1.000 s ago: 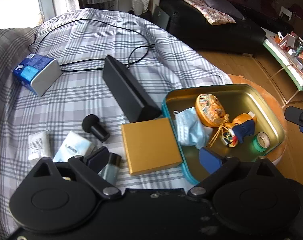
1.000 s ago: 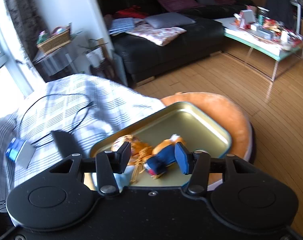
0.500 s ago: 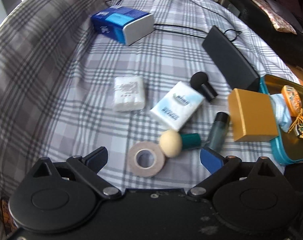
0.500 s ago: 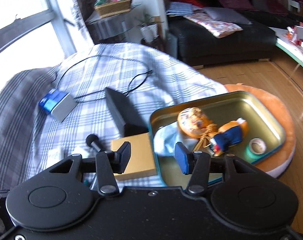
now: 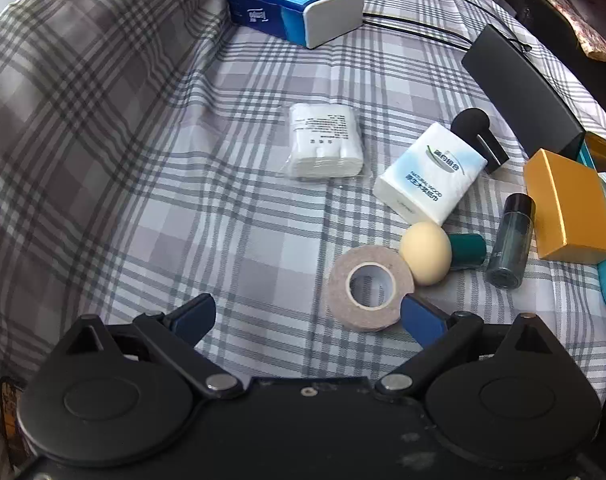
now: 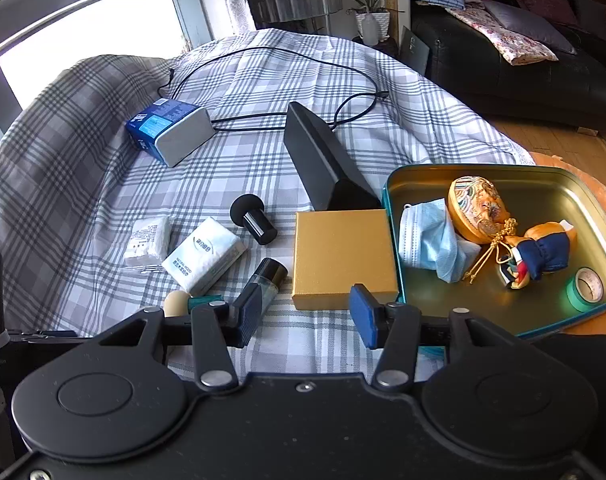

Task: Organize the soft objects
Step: 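Move the left gripper to the white tape roll while the right gripper approaches the egg sponge, then grasp the white tape roll with the left gripper while the right gripper grasps the egg sponge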

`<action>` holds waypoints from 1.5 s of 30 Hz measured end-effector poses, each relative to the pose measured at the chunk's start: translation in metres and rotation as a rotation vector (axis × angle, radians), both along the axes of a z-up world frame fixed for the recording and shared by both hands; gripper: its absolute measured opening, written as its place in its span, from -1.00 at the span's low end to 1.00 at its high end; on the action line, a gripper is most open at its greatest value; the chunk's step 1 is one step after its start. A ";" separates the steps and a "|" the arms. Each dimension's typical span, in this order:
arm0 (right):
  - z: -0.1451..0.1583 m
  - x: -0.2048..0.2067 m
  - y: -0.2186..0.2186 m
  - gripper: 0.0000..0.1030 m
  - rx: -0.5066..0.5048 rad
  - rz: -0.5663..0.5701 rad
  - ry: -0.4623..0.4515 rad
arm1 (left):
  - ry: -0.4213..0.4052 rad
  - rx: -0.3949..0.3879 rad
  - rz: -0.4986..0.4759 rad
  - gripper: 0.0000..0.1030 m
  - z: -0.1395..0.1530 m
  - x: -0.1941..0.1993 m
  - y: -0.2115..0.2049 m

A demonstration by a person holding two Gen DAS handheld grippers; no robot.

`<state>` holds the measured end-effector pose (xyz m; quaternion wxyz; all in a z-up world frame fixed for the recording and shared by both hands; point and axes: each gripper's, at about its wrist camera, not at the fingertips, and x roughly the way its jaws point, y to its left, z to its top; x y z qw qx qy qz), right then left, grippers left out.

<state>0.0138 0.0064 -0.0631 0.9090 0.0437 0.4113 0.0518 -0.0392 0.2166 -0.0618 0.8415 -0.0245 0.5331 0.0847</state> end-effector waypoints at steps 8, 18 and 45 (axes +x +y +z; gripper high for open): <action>-0.007 0.004 -0.002 -0.04 -0.003 -0.006 0.022 | 0.026 0.009 0.018 0.98 -0.022 0.019 -0.005; -0.012 0.005 0.011 -0.04 -0.031 0.032 0.039 | 0.014 0.040 0.105 0.99 -0.022 0.027 0.036; -0.039 0.018 0.074 -0.04 0.051 0.139 0.159 | 0.017 -0.010 -0.004 1.00 -0.037 0.038 0.060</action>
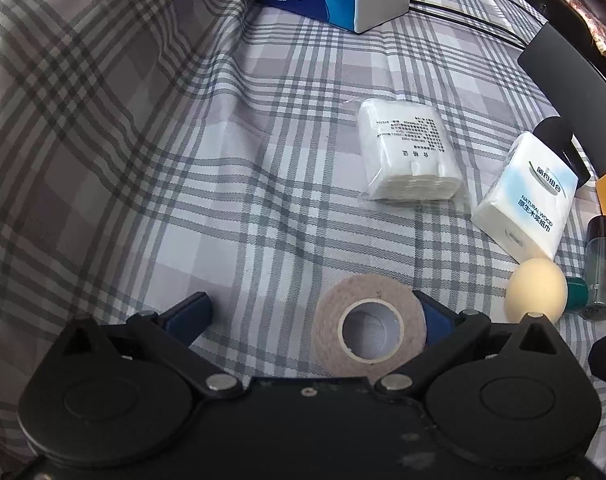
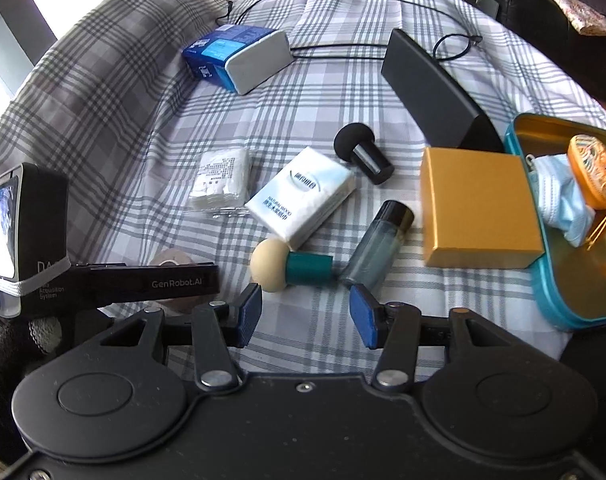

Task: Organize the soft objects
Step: 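Grasp the white tape roll with the left gripper while the right gripper grasps the egg sponge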

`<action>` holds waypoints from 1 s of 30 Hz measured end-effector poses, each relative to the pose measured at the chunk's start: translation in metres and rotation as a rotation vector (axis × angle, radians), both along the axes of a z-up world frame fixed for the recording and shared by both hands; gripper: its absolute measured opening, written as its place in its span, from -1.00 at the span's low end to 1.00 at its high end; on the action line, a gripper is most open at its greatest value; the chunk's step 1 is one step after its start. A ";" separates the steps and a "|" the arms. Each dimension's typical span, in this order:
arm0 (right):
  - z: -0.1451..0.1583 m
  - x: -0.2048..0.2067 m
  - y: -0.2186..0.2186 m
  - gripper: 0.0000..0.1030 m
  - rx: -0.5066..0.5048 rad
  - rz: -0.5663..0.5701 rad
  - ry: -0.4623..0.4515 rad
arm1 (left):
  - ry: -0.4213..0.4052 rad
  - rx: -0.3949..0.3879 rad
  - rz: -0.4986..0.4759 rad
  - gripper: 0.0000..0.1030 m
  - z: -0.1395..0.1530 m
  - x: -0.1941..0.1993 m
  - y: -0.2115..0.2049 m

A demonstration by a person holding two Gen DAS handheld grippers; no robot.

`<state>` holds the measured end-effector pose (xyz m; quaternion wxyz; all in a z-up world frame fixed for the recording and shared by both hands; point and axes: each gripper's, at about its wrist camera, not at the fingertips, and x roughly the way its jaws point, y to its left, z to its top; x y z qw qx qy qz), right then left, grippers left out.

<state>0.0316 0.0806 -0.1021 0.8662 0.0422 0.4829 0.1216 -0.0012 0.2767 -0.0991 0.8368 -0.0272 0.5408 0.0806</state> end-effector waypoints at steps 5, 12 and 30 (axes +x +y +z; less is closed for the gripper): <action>-0.008 0.004 0.006 -0.04 -0.005 0.005 0.028 | -0.011 0.008 -0.004 1.00 -0.001 -0.002 -0.001; -0.016 0.020 0.005 -0.04 0.057 -0.041 0.075 | -0.015 0.007 -0.014 1.00 -0.002 -0.001 -0.001; -0.020 0.042 0.021 -0.04 0.028 -0.050 0.049 | -0.018 0.009 -0.032 1.00 -0.001 -0.002 0.000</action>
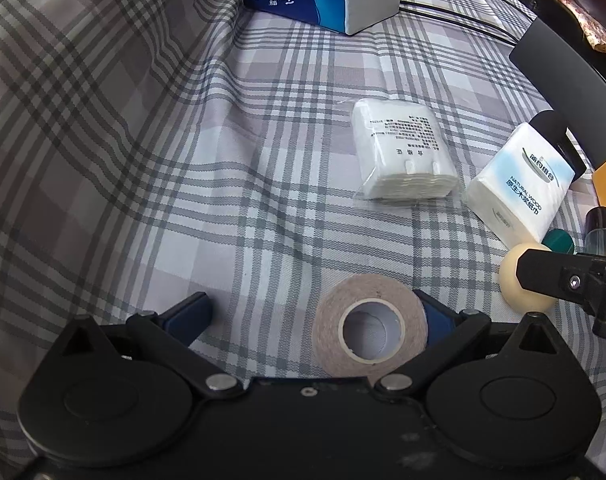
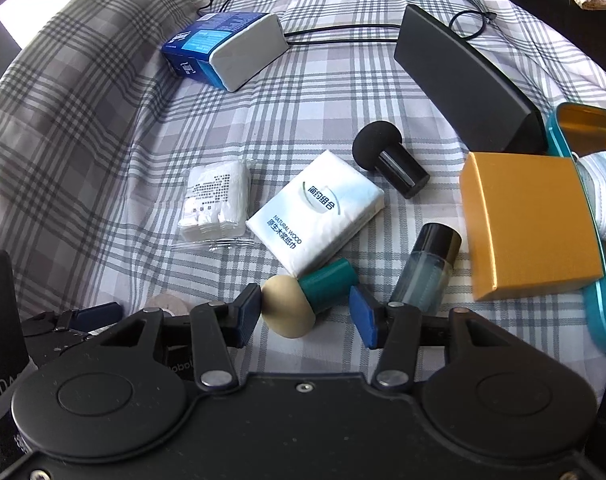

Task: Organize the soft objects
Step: 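Grasp the white tape roll with the left gripper while the right gripper grasps the egg sponge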

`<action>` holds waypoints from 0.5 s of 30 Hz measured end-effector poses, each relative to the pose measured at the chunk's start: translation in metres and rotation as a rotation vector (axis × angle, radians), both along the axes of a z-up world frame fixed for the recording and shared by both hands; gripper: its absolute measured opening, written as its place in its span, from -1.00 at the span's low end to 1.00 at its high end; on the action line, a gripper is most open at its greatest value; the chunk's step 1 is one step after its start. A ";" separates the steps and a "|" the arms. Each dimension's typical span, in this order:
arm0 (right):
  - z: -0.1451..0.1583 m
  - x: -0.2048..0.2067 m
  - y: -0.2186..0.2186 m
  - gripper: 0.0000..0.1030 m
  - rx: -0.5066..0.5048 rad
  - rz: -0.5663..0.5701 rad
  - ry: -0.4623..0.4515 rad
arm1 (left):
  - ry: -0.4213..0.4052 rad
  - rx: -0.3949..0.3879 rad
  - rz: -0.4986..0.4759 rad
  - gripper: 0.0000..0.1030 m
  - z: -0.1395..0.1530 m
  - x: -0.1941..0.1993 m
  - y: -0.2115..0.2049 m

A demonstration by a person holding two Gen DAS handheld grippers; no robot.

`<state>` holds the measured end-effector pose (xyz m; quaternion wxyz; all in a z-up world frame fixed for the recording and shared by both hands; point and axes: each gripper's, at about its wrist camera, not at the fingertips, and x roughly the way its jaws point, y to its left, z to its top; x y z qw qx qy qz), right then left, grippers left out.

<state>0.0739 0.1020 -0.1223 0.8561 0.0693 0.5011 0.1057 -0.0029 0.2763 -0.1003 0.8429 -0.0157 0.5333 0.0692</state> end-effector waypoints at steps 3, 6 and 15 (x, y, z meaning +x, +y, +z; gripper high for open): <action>0.001 0.001 -0.001 -0.04 0.002 0.007 -0.001 | 0.000 0.000 0.000 1.00 0.000 0.000 0.000; 0.007 -0.004 0.003 -0.04 -0.032 0.045 -0.029 | 0.000 0.001 0.000 1.00 0.000 0.000 0.000; 0.001 0.000 0.008 -0.04 -0.077 0.129 -0.028 | 0.000 0.000 0.000 1.00 0.000 0.000 0.000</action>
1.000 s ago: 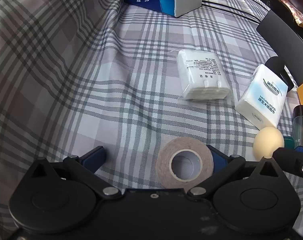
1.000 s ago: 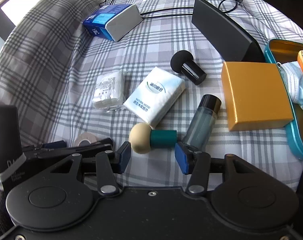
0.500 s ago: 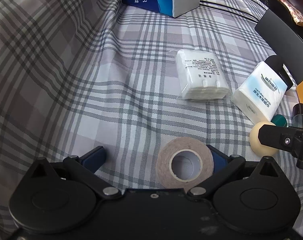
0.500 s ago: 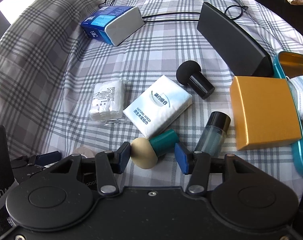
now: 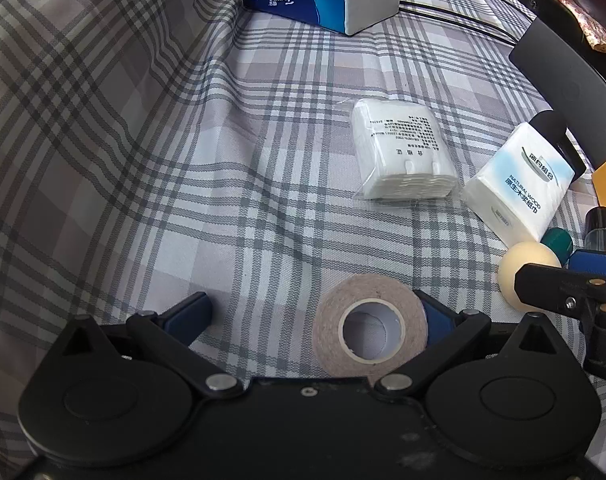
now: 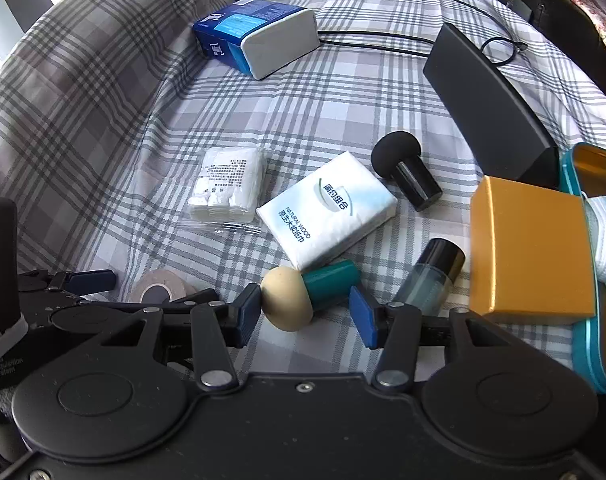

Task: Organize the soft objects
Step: 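Grasp the white tape roll with the left gripper while the right gripper grasps the egg sponge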

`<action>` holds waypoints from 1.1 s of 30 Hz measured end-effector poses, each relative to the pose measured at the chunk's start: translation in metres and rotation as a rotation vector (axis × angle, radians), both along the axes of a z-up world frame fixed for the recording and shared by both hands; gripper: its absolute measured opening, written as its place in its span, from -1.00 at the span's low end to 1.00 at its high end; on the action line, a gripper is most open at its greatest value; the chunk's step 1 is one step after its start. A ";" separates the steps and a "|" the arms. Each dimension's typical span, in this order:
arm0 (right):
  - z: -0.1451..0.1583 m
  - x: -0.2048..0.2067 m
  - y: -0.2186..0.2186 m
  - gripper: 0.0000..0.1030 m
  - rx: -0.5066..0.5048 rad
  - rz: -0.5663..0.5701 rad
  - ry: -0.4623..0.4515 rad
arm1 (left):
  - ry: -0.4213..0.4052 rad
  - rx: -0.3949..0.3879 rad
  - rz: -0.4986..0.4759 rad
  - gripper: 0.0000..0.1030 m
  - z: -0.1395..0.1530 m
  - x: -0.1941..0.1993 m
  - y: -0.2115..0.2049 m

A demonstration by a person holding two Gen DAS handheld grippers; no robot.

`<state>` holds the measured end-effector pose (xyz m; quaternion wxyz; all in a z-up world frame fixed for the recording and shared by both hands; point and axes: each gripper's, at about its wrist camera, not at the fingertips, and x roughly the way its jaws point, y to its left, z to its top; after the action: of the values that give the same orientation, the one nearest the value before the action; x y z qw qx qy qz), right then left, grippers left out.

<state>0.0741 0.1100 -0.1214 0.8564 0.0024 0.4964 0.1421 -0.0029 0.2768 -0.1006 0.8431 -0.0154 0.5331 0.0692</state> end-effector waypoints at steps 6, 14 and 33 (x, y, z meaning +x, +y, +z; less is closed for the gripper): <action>-0.005 0.004 0.002 -0.04 0.012 0.024 0.009 | -0.005 0.000 0.000 1.00 0.000 -0.001 0.000; -0.005 0.005 0.001 -0.35 0.072 0.053 0.017 | -0.010 0.001 0.001 1.00 0.000 -0.002 0.000; 0.026 -0.009 -0.029 -0.38 0.116 -0.021 -0.065 | -0.024 0.011 0.010 1.00 0.002 -0.006 -0.002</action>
<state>0.0653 0.0814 -0.0956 0.8720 0.0526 0.4590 0.1620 -0.0088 0.2746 -0.0986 0.8491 -0.0144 0.5225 0.0763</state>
